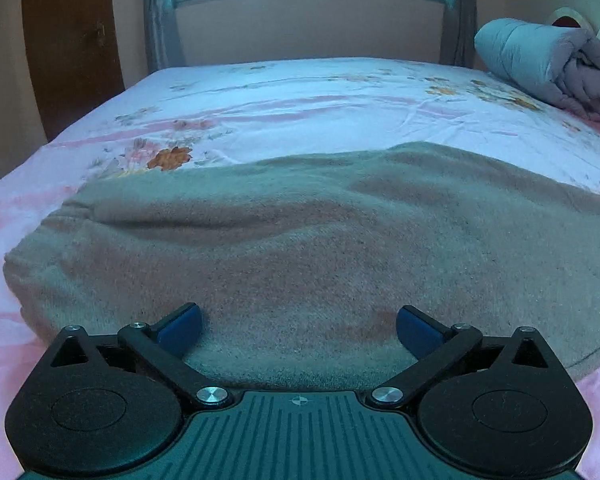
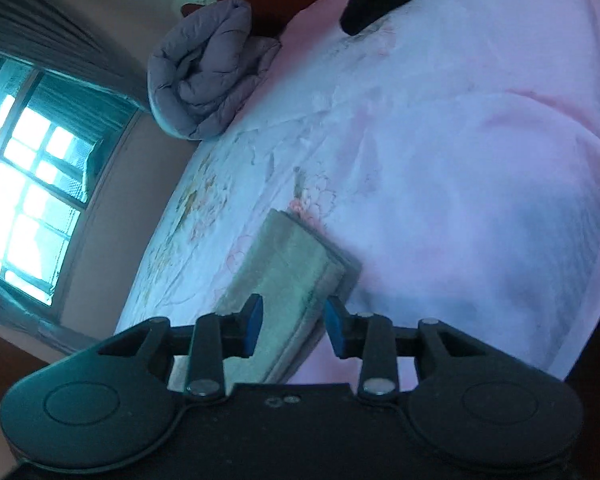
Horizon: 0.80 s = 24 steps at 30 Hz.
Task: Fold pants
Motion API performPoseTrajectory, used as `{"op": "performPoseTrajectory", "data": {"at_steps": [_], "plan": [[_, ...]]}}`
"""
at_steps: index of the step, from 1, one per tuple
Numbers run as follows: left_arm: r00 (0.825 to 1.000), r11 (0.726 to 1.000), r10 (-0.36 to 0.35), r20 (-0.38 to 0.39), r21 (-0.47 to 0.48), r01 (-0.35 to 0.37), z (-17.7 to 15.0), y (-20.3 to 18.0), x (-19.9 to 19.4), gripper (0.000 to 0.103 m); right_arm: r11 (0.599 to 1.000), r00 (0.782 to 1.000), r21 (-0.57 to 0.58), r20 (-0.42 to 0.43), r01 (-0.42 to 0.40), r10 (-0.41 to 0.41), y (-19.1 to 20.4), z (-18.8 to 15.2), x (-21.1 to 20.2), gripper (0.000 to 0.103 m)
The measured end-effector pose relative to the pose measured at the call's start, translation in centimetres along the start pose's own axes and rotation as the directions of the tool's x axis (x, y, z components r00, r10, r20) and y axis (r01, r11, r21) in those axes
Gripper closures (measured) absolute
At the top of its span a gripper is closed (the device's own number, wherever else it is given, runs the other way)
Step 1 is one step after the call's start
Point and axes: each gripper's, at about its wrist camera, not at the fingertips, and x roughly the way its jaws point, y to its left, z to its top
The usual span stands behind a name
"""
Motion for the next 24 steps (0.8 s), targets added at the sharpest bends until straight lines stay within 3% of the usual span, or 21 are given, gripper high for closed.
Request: {"op": "performPoseTrajectory", "data": {"at_steps": [3,6,9,12,13,16,17,20,21,23,24], "plan": [[1.0,1.0,-0.002,0.002,-0.003,0.002,-0.2,0.0,-0.1,0.0,1.0,0.999,0.013,-0.04,0.016,-0.016,-0.3,0.5,1.1,0.084],[1.0,1.0,0.002,-0.003,-0.006,-0.002,-0.1,0.0,0.0,0.0,1.0,0.998,0.016,-0.06,0.012,-0.011,-0.3,0.3,1.0,0.103],[1.0,1.0,0.003,-0.004,-0.006,-0.003,0.0,-0.1,0.1,0.0,1.0,0.999,-0.028,-0.044,0.001,-0.002,0.6,0.3,0.3,0.103],[1.0,1.0,0.001,-0.001,-0.005,-0.001,-0.1,-0.1,0.0,0.0,0.991,0.994,-0.083,0.031,-0.104,0.107,1.9,0.2,-1.1,0.103],[1.0,1.0,0.0,0.003,-0.006,0.0,-0.2,-0.1,0.0,0.0,0.988,0.992,-0.117,0.051,-0.105,0.112,2.1,0.1,-1.0,0.103],[1.0,1.0,0.0,0.007,-0.005,0.0,-0.2,-0.1,0.0,0.0,0.999,1.0,-0.03,-0.025,0.011,-0.012,-0.4,0.0,1.8,0.103],[1.0,1.0,0.0,0.006,-0.006,0.0,-0.2,-0.1,0.0,0.0,1.0,0.999,0.008,-0.042,0.008,-0.007,-1.3,-0.1,2.1,0.103],[1.0,1.0,0.0,0.004,-0.001,0.0,-0.3,-0.1,0.0,0.0,0.997,0.999,0.064,-0.011,-0.034,0.035,-2.1,-0.4,0.7,0.091],[1.0,1.0,0.003,0.003,0.0,-0.003,-0.2,-0.2,-0.1,0.0,0.996,0.999,0.078,0.025,-0.043,0.041,-2.2,-0.6,-0.2,0.082],[1.0,1.0,0.015,0.007,-0.005,-0.015,0.1,-0.5,-0.6,0.0,0.992,0.998,0.122,0.045,-0.046,0.04,-2.8,-0.5,-1.0,0.08],[1.0,1.0,0.0,0.024,-0.009,0.0,0.1,-0.8,-1.1,0.0,0.988,0.999,0.149,0.033,-0.037,0.033,-3.1,-0.2,-0.5,0.074]]}}
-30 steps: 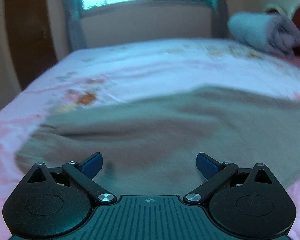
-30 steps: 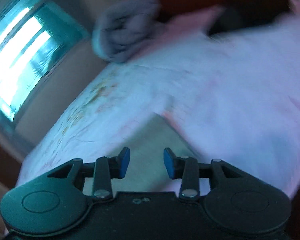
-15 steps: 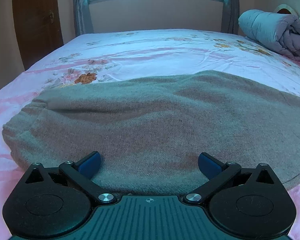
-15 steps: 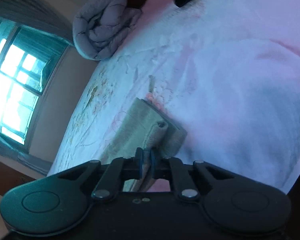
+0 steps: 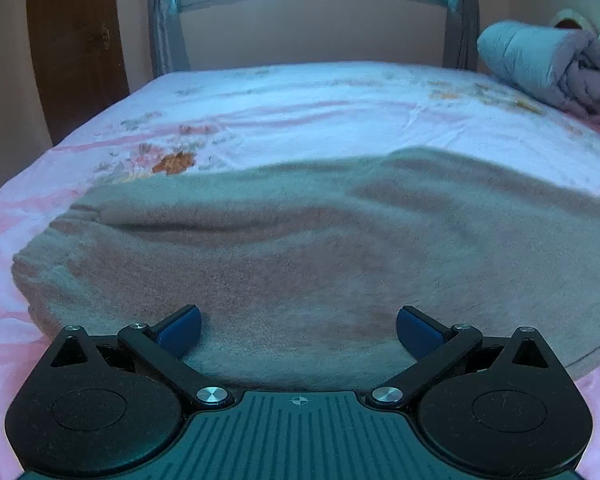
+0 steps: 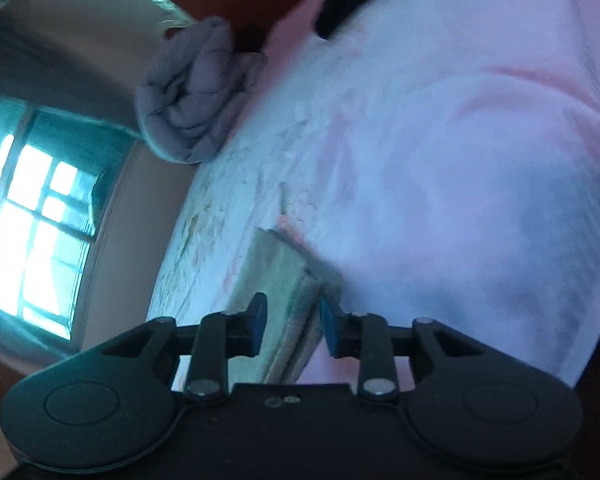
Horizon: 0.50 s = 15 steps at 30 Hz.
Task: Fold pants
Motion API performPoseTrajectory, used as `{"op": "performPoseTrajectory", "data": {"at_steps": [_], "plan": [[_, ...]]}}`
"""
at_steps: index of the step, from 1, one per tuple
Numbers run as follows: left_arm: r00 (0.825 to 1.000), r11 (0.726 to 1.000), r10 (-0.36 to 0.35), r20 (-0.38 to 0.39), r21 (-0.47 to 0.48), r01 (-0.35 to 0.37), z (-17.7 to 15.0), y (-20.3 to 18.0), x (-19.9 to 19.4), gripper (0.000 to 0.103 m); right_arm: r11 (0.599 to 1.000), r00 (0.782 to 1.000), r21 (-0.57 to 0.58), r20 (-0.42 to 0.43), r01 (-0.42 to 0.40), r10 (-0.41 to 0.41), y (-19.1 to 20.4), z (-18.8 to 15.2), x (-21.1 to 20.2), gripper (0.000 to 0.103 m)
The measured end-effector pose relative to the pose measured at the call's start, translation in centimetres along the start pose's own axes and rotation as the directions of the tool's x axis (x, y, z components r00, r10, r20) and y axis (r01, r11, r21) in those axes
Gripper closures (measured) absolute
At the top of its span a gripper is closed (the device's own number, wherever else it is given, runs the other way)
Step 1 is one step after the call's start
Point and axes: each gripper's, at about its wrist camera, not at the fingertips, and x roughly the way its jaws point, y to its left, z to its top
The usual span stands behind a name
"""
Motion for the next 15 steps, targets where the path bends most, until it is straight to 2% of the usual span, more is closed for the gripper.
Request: {"op": "performPoseTrajectory", "data": {"at_steps": [1,3,4,7,9,10,11,12,15], "plan": [[1.0,1.0,-0.019,0.011,0.006,0.019,-0.1,-0.4,-0.3,0.0,0.999,1.0,0.032,-0.017,0.005,-0.004,-0.4,0.2,0.4,0.065],[1.0,0.999,-0.021,0.004,0.05,0.02,-0.4,-1.5,-0.4,0.0,0.997,1.0,0.072,-0.03,-0.007,0.009,-0.9,0.0,0.9,0.062],[1.0,0.998,-0.008,0.001,0.058,0.008,-0.5,-1.8,-0.3,0.0,0.996,0.999,0.086,-0.031,-0.023,0.026,-1.0,-0.2,1.1,0.061],[1.0,1.0,-0.023,-0.008,-0.002,0.023,-0.7,-1.2,0.1,0.0,0.997,0.998,0.079,-0.049,-0.022,0.026,-0.6,-0.6,2.3,0.061],[1.0,1.0,-0.017,-0.017,0.01,0.017,-0.6,-1.4,0.1,0.0,0.998,0.998,0.055,-0.049,-0.033,0.036,-0.4,-0.8,3.1,0.061],[1.0,1.0,0.0,-0.027,0.009,0.0,-0.2,-1.6,-0.1,0.0,0.998,0.998,0.044,-0.051,-0.041,0.043,-0.5,-0.8,3.1,0.066],[1.0,1.0,-0.005,-0.012,-0.005,0.005,0.3,-2.2,-0.9,0.0,0.999,0.998,0.024,-0.053,-0.04,0.042,-0.5,-0.9,3.0,0.08],[0.999,0.999,-0.041,0.026,-0.018,0.042,0.5,-2.8,-1.8,0.0,1.0,0.998,-0.02,-0.057,0.002,-0.003,-0.3,-0.8,3.1,0.096],[0.985,0.989,-0.146,0.091,-0.006,0.147,1.1,-7.6,-3.8,0.0,0.999,0.998,-0.042,-0.056,-0.009,0.007,-0.6,-1.2,2.5,0.096]]}}
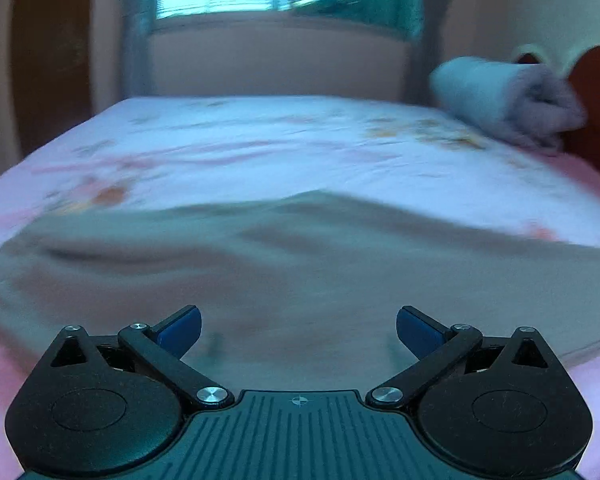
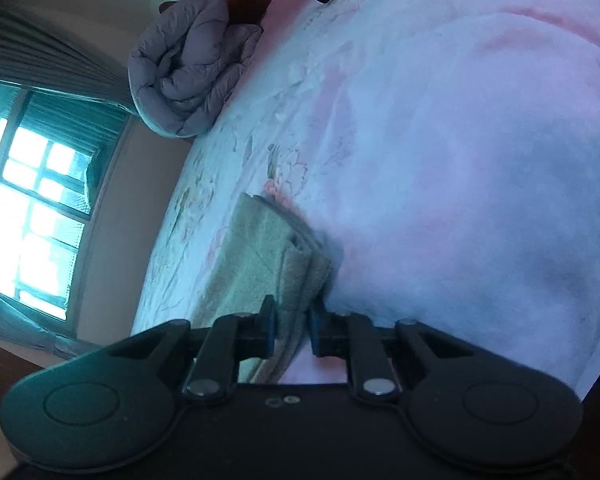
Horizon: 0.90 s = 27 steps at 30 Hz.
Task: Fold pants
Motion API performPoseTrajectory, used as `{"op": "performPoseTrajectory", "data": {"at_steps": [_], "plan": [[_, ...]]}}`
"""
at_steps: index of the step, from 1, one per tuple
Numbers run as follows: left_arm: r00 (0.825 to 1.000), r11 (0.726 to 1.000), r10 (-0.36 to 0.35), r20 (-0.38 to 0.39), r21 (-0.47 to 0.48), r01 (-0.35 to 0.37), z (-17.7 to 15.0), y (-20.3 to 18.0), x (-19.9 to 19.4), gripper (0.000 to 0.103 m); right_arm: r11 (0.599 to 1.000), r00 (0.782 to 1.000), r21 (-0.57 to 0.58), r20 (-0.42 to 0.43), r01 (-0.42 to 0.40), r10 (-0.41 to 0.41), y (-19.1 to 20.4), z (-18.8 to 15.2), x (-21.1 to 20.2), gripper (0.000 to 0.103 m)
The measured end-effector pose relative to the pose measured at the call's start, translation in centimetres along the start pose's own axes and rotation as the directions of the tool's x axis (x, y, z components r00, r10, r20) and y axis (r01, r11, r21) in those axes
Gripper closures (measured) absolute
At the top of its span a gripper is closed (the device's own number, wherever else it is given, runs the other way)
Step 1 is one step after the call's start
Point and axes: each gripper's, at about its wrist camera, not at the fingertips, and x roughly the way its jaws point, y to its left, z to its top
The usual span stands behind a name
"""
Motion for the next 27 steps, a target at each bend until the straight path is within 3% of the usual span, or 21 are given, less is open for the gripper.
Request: {"op": "performPoseTrajectory", "data": {"at_steps": [3,5,7,10,11,13,16,17,23,24,27], "plan": [[0.998,0.994,-0.062,-0.026,0.083,0.064,-0.8,-6.0,1.2,0.0,0.999,1.0,0.033,0.013,-0.02,0.019,-0.5,-0.2,-0.1,0.095],[0.99,0.988,0.043,-0.135,0.152,-0.023,-2.6,-8.8,4.0,0.0,1.0,1.0,0.027,0.021,-0.015,0.015,-0.4,-0.1,-0.2,0.095],[0.99,0.992,0.085,-0.116,0.104,-0.073,-2.1,-9.8,3.4,0.0,1.0,1.0,0.009,0.015,-0.006,0.005,0.0,0.2,-0.1,0.095],[0.999,0.993,-0.051,0.007,0.105,0.05,-1.1,-14.0,1.0,0.0,1.0,1.0,-0.02,-0.021,-0.008,0.008,0.4,0.6,-0.1,0.089],[0.997,0.99,-0.072,0.011,0.121,0.07,-1.0,-15.6,0.9,0.0,0.999,1.0,-0.04,-0.023,-0.008,0.007,0.5,0.6,-0.3,0.087],[0.993,0.985,-0.114,-0.02,0.125,0.115,-0.8,-18.8,1.9,0.0,0.998,1.0,-0.06,-0.012,-0.013,0.012,0.9,0.7,-0.7,0.082],[0.986,0.977,-0.124,-0.11,0.158,0.14,-2.0,-22.9,4.0,0.0,0.998,1.0,-0.069,-0.009,-0.013,0.013,1.0,0.5,-1.1,0.081],[0.983,0.978,-0.097,-0.153,0.169,0.123,-2.9,-23.7,5.0,0.0,0.998,1.0,-0.068,-0.012,-0.013,0.013,0.9,0.5,-1.1,0.081],[0.995,0.987,-0.086,-0.057,0.13,0.093,-2.7,-23.8,3.2,0.0,0.998,1.0,-0.068,-0.011,-0.017,0.016,0.5,0.7,-0.7,0.085],[0.99,0.985,-0.08,-0.113,0.145,0.096,-3.2,-24.2,4.0,0.0,0.997,1.0,-0.074,-0.011,-0.015,0.014,0.6,0.7,-0.6,0.085],[0.991,0.987,-0.09,-0.099,0.126,0.102,-4.0,-23.9,4.1,0.0,0.998,1.0,-0.062,0.003,-0.008,0.009,0.5,0.6,-0.3,0.087]]}}
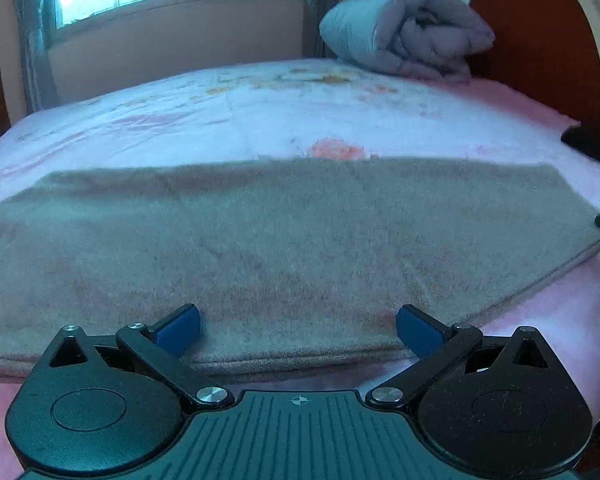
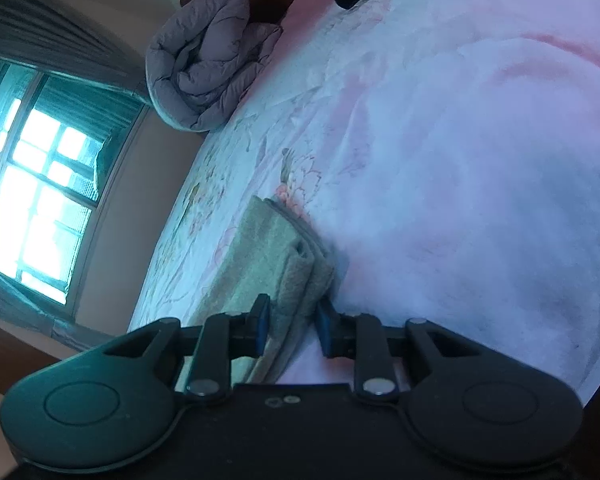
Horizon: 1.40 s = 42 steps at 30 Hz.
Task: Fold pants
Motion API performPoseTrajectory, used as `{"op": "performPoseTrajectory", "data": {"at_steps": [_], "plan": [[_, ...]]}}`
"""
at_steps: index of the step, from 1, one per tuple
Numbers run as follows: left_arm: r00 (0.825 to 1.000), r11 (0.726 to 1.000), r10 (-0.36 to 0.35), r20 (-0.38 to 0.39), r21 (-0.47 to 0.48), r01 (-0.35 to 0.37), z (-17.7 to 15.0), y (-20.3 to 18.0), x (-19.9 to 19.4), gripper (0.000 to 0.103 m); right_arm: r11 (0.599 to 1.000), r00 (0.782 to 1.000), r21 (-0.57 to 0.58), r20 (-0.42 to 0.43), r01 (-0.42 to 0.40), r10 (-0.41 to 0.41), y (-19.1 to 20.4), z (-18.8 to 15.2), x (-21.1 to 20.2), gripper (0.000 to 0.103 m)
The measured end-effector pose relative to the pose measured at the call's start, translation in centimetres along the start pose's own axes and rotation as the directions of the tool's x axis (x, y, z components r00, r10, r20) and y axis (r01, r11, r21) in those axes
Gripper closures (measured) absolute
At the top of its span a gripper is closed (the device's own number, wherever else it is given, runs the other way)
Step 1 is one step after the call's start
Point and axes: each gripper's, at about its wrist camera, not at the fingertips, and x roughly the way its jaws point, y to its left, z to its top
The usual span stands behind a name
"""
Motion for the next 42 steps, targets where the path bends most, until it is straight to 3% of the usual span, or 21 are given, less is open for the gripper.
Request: {"op": "performPoseTrajectory", "data": {"at_steps": [3,6,9,11,14,16,19,21,25,27,29,30,31,32,33,34,35,38,40,42], "plan": [[1.0,1.0,0.01,0.002,0.01,-0.01,-0.5,-0.4,0.4,0.0,1.0,1.0,-0.004,0.002,0.009,-0.009,0.2,0.0,0.2,0.087],[1.0,1.0,0.007,-0.012,0.028,-0.006,-0.1,-0.3,1.4,0.0,0.998,0.999,-0.041,0.004,0.041,-0.041,0.7,-0.1,0.4,0.094],[0.998,0.999,-0.038,-0.042,-0.001,0.038,0.8,0.5,0.4,0.0,0.991,0.996,-0.106,0.022,0.085,-0.083,2.7,-0.2,0.2,0.095],[0.996,0.993,-0.087,0.034,-0.078,0.089,1.6,3.2,-2.4,0.0,0.99,0.997,-0.123,0.035,0.072,-0.068,4.2,-0.1,-0.1,0.095],[0.993,0.989,-0.028,0.118,-0.139,0.044,1.2,9.2,-6.9,0.0,0.972,0.999,-0.233,0.037,0.033,-0.025,8.9,-0.4,-0.4,0.095],[0.986,0.977,0.011,0.164,-0.213,0.024,0.7,14.1,-9.6,0.0,0.938,0.999,-0.346,0.034,0.0,0.013,13.1,-1.7,-0.2,0.095],[0.971,0.941,0.112,0.21,-0.336,-0.036,-0.8,22.3,-13.1,0.0,0.855,0.997,-0.514,-0.006,-0.068,0.075,20.5,-6.0,1.2,0.095],[0.962,0.901,0.185,0.201,-0.425,-0.084,-2.3,27.2,-14.4,0.0,0.78,0.991,-0.612,-0.054,-0.127,0.119,25.3,-10.4,2.6,0.095],[0.957,0.81,0.242,0.159,-0.577,-0.108,-5.9,33.8,-16.6,0.0,0.635,0.972,-0.735,-0.19,-0.236,0.141,32.1,-20.8,6.3,0.095],[0.953,0.784,0.266,0.142,-0.607,-0.128,-7.6,35.6,-17.5,0.0,0.566,0.952,-0.769,-0.286,-0.297,0.111,33.7,-27.4,8.7,0.093],[0.952,0.766,0.276,0.135,-0.629,-0.133,-9.2,36.8,-18.1,0.0,0.488,0.916,-0.788,-0.396,-0.376,0.065,33.6,-33.9,11.0,0.078],[0.951,0.756,0.281,0.128,-0.64,-0.137,-9.5,37.4,-18.1,0.0,0.451,0.879,-0.786,-0.477,-0.424,-0.005,33.2,-36.8,12.3,0.065],[0.951,0.745,0.283,0.121,-0.652,-0.139,-10.1,37.9,-18.3,0.0,0.413,0.856,-0.808,-0.504,-0.421,-0.115,32.9,-39.4,13.1,0.069],[0.953,0.737,0.279,0.117,-0.662,-0.134,-10.5,38.1,-18.4,0.0,0.386,0.888,-0.834,-0.454,-0.394,-0.074,32.7,-39.7,11.9,0.07],[0.955,0.735,0.271,0.119,-0.666,-0.126,-10.8,38.2,-18.3,0.0,0.41,0.893,-0.812,-0.449,-0.416,0.017,32.5,-38.5,10.5,0.075],[0.958,0.742,0.259,0.126,-0.661,-0.113,-10.7,37.9,-18.1,0.0,0.464,0.886,-0.77,-0.458,-0.437,0.075,32.2,-36.8,9.6,0.075],[0.962,0.757,0.238,0.133,-0.646,-0.098,-10.4,37.4,-17.5,0.0,0.496,0.898,-0.765,-0.433,-0.411,0.077,32.1,-35.1,9.1,0.074],[0.975,0.833,0.127,0.18,-0.553,-0.007,-7.6,34.0,-15.4,0.0,0.542,0.936,-0.773,-0.341,-0.329,0.081,31.2,-30.1,8.0,0.071],[0.975,0.878,0.056,0.213,-0.476,0.054,-5.0,31.0,-13.7,0.0,0.578,0.962,-0.775,-0.264,-0.256,0.071,30.0,-26.7,7.3,0.068],[0.978,0.911,0.019,0.209,-0.406,0.069,-2.7,28.2,-11.7,0.0,0.61,0.982,-0.774,-0.181,-0.17,0.045,28.4,-24.3,6.8,0.067]]}}
